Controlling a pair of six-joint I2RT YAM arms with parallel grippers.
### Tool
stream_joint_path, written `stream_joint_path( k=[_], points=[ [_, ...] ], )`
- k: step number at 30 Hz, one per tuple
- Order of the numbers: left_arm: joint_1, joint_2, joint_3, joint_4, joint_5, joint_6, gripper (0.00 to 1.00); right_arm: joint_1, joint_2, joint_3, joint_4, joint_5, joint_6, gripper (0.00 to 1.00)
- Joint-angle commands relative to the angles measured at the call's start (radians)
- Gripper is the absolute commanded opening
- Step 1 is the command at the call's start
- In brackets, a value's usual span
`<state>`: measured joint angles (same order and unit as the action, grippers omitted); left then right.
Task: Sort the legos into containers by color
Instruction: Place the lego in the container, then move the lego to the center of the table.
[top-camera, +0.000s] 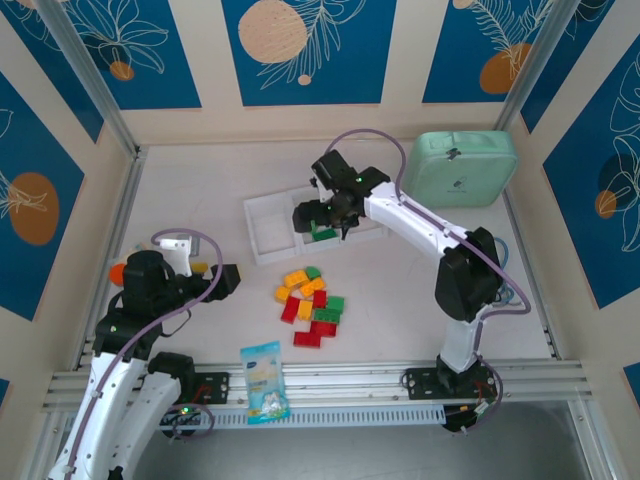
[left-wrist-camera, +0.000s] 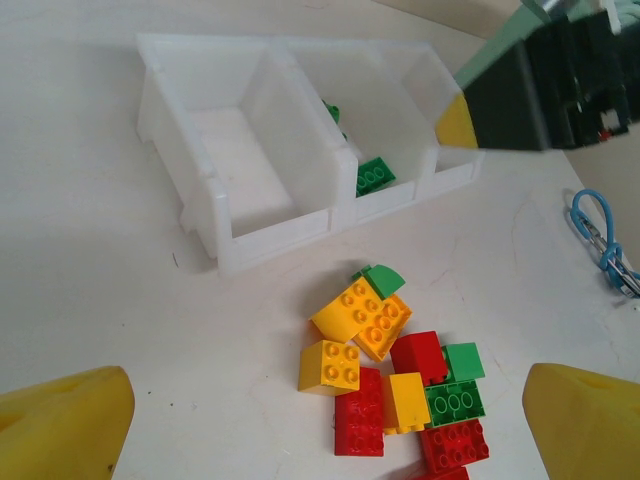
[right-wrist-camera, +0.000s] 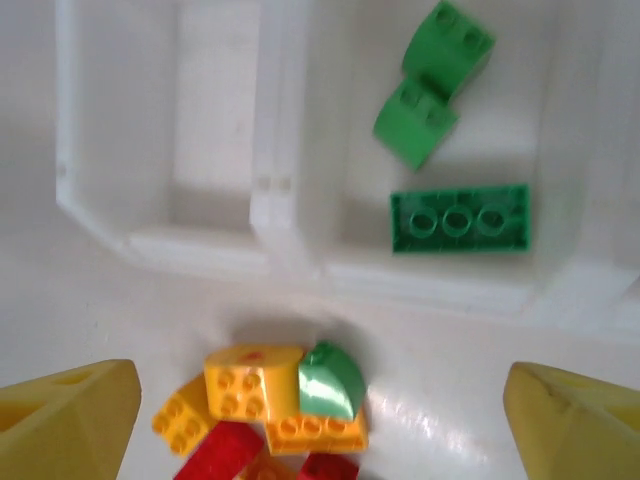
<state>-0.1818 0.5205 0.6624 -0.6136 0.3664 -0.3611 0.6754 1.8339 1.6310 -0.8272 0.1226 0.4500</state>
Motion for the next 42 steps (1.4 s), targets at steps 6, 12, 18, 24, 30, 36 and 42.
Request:
stream_joint_path(
  k=[6, 12, 18, 24, 30, 36, 42],
  points=[
    [-0.004, 0.005, -0.005, 0.011, 0.014, 0.001, 0.99, 0.036, 0.039, -0.13, -0.013, -0.059, 0.015, 0.82],
    [-0.006, 0.008, -0.006, 0.011, 0.016, 0.001, 0.99, 0.042, 0.114, -0.114, -0.012, -0.078, 0.044, 0.79],
    [-0.004, 0.009, -0.006, 0.011, 0.016, 0.001, 0.99, 0.056, 0.193, -0.067, -0.048, -0.063, 0.047, 0.72],
    [-0.005, 0.011, -0.006, 0.011, 0.016, -0.001, 0.99, 0.071, 0.211, -0.071, -0.056, -0.032, 0.049, 0.68],
    [-0.005, 0.012, -0.006, 0.01, 0.016, 0.0, 0.99, 0.075, 0.241, -0.066, -0.089, 0.026, 0.052, 0.65],
    [-0.005, 0.013, -0.006, 0.009, 0.011, -0.001, 0.99, 0.029, 0.209, -0.11, -0.121, 0.069, 0.065, 0.62],
    [-0.004, 0.018, -0.005, 0.01, 0.01, -0.002, 0.99, 0.011, 0.154, -0.163, -0.078, 0.047, 0.051, 0.59]
  ],
)
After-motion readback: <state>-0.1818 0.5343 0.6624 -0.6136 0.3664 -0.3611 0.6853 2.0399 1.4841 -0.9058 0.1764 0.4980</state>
